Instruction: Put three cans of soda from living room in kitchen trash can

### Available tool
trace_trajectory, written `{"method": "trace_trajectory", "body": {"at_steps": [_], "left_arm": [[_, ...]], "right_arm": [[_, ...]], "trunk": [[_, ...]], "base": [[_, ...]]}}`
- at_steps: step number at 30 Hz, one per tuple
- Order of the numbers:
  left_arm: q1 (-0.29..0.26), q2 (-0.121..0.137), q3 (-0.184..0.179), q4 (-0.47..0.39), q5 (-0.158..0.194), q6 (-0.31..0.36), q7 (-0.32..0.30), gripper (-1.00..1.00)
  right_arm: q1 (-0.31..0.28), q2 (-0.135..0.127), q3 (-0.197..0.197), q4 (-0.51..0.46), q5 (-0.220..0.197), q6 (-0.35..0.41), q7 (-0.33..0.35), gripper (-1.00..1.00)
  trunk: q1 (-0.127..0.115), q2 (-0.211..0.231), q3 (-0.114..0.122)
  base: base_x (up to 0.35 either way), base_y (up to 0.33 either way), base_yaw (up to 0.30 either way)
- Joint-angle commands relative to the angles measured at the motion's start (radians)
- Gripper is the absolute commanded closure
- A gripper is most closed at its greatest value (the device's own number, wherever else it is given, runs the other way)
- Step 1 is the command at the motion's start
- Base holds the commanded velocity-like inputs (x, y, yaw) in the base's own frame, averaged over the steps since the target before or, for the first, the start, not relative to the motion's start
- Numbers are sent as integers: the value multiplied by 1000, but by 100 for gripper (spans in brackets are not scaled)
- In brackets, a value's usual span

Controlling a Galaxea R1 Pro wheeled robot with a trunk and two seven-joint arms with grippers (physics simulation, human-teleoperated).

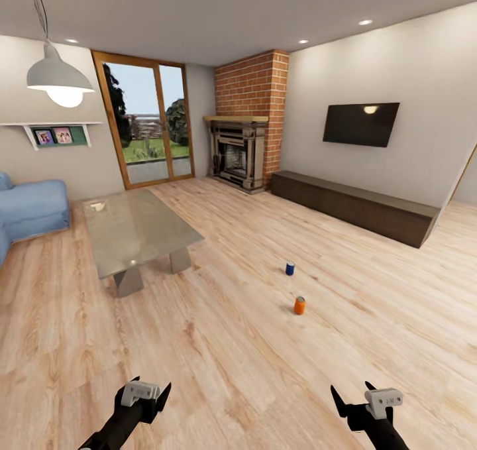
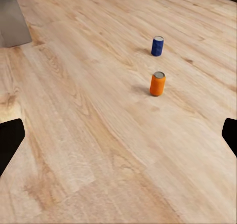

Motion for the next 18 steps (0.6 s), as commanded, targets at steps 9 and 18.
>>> {"method": "trace_trajectory", "body": {"at_steps": [9,18], "left_arm": [[0,0,0,0,-1,0,-2,-100],[0,0,-1,0,-1,-1,-1,-100]], "right_arm": [[0,0,0,0,0,0,0,-100],[0,0,0,0,0,0,0,-100]], "trunk": [[0,0,0],[0,0,0]], "base": [[236,244,0],[163,208,0]]}}
